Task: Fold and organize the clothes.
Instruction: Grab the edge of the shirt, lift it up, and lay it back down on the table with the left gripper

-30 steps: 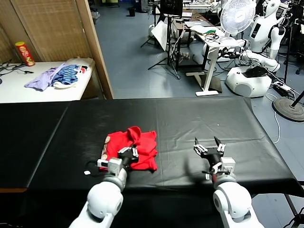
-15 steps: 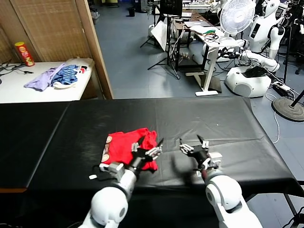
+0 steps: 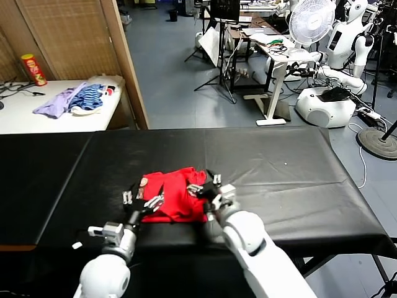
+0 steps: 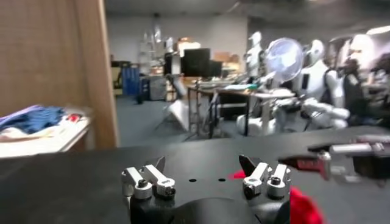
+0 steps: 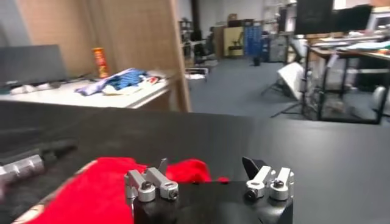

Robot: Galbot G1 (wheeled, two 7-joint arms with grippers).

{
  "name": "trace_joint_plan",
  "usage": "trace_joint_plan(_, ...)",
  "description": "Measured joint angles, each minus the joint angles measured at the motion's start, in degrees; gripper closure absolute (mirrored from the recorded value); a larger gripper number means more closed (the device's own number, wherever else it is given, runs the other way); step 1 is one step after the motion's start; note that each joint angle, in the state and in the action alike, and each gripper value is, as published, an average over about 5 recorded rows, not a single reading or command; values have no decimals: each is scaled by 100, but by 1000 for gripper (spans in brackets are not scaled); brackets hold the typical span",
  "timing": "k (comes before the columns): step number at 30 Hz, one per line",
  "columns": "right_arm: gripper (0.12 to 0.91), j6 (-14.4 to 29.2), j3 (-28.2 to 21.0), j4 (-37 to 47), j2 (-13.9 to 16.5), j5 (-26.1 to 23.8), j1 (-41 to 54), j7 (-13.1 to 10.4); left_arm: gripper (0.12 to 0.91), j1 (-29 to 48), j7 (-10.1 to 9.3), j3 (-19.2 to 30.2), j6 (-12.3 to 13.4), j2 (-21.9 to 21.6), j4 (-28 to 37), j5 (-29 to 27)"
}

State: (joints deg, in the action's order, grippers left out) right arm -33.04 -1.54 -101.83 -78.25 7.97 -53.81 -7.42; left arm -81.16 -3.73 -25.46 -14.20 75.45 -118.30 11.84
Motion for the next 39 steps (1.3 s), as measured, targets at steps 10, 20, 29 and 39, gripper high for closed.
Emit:
trace_joint_plan(10, 227, 118, 118, 71, -235, -1920, -453, -558, 232, 194, -19, -189, -40, 9, 398, 311)
trace_joint_plan(20, 227, 716, 674, -570, -180, -815, -965, -463, 232, 606, -122, -506, -389, 60, 1057, 1907)
trace_joint_plan(29, 227, 843, 1047, -1030, -133, -548, -1344, -356, 233, 783, -277, -855, -628, 85, 1308, 4106)
trace_joint_plan(39, 227, 842, 1148, -1172, -144, -523, -1448, -277, 597, 652, -251, -890, -674, 158, 1339, 4587)
